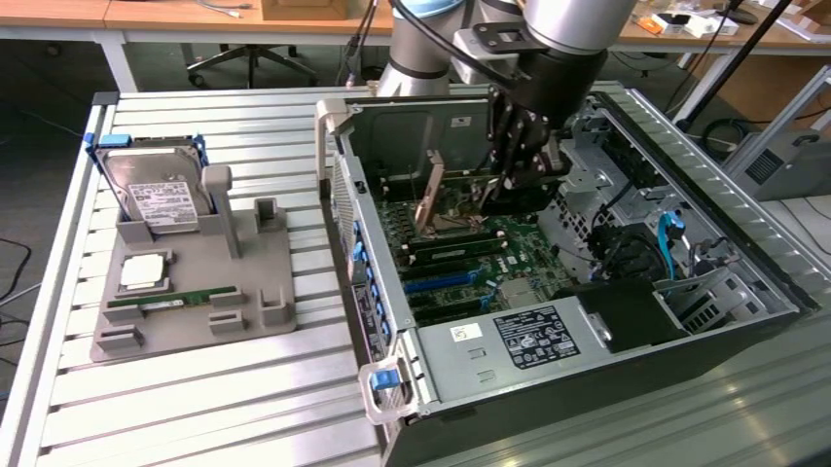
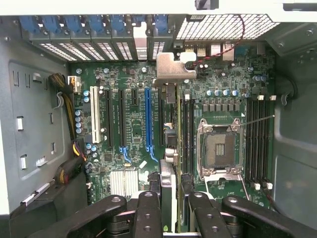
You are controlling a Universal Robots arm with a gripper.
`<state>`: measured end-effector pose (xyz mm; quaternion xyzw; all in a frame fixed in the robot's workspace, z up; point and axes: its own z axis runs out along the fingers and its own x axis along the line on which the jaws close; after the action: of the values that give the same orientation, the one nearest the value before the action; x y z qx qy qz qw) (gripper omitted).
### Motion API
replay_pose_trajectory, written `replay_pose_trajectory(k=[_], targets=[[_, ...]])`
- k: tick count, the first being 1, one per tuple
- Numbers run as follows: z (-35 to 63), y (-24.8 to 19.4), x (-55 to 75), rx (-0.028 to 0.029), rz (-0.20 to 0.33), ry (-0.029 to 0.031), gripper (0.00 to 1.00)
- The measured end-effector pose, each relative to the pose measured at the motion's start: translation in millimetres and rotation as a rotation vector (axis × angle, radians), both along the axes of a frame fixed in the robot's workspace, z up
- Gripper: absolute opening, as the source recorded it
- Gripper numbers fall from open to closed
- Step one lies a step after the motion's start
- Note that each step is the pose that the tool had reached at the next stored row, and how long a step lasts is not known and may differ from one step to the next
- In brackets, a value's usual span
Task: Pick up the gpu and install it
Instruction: 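Insert the gpu into the slot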
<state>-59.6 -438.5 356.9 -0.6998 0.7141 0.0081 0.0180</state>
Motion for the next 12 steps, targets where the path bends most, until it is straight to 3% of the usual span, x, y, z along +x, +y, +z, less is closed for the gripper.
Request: replay_pose_trajectory(k=[12], targets=[[-0.4, -0.1, -3.0, 0.0000, 0.000, 0.0000, 0.27]])
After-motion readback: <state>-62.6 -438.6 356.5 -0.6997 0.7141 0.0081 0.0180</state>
